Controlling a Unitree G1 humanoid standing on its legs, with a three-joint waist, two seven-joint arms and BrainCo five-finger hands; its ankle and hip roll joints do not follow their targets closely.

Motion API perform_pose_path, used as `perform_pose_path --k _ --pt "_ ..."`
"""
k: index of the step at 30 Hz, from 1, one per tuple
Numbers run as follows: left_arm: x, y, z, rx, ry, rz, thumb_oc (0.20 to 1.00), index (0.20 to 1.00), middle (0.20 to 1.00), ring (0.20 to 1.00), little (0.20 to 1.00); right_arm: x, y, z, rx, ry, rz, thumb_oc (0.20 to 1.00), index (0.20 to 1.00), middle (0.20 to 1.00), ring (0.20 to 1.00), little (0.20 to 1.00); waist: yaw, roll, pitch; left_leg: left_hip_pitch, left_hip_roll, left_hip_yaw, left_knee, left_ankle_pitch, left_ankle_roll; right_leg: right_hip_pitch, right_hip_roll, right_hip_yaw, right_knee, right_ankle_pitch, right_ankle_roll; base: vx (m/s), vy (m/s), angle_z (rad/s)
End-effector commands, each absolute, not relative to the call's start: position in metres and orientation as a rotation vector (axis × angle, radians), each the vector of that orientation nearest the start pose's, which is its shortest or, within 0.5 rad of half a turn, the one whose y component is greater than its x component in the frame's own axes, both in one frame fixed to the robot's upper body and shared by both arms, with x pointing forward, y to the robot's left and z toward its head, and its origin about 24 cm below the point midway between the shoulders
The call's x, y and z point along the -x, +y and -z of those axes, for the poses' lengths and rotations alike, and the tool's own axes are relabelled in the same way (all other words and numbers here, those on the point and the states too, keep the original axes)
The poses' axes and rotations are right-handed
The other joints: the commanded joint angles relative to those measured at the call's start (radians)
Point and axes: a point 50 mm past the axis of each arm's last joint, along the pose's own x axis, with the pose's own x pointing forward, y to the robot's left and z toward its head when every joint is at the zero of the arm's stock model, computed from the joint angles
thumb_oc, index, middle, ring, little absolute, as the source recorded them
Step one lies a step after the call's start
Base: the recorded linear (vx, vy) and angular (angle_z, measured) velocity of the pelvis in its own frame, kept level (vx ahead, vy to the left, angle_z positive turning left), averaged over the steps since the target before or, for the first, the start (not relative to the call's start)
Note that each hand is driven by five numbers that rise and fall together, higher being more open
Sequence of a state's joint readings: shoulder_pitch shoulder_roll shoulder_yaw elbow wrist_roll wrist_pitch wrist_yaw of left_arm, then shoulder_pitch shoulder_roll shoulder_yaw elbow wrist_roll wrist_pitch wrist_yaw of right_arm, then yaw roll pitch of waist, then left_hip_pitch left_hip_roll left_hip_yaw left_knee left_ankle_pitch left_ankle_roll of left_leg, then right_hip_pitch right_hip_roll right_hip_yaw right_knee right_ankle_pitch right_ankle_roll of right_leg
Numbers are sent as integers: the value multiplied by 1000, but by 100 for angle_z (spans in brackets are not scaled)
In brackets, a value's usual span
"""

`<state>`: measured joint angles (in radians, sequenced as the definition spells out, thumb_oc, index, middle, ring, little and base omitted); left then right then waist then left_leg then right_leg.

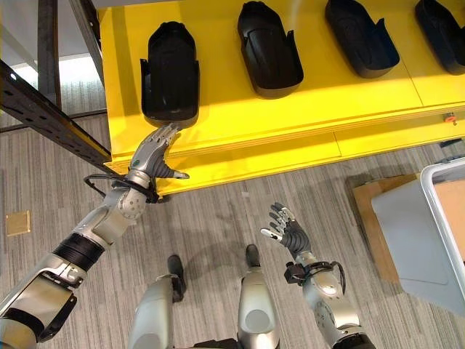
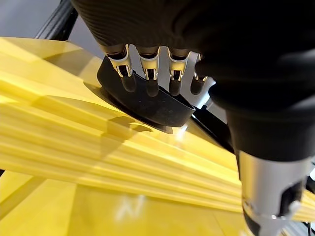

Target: Move parts from the plastic box to the shelf.

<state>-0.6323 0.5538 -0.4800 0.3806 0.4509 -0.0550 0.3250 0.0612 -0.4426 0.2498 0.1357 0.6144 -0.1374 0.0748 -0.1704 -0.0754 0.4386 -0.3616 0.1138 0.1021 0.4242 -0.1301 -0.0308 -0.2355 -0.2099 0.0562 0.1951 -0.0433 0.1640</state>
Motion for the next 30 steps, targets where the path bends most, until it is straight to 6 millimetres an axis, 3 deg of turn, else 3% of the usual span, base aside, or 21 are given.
perform_pose_path --k 1,9,30 --pt "-344 152 -142 -1050 -507 40 1000 1000 1000 1000 1000 -227 -199 -20 -166 105 -187 1000 1000 1000 1000 1000 12 -6 -65 -56 59 -100 8 42 -59 49 -38 -9 83 -148 -30 0 0 0" --pt "-344 147 -139 -1040 -497 64 1000 1000 1000 1000 1000 -227 -198 -20 -164 108 -189 1000 1000 1000 1000 1000 10 -6 -66 -61 62 -99 12 43 -59 47 -38 -8 86 -150 -30 0 0 0" --pt "-366 154 -139 -1103 -412 19 1000 1000 1000 1000 1000 -226 -198 -17 -158 128 -209 1000 1000 1000 1000 1000 -9 -12 -71 -73 66 -97 25 43 -61 30 -34 1 100 -150 -29 0 0 0"
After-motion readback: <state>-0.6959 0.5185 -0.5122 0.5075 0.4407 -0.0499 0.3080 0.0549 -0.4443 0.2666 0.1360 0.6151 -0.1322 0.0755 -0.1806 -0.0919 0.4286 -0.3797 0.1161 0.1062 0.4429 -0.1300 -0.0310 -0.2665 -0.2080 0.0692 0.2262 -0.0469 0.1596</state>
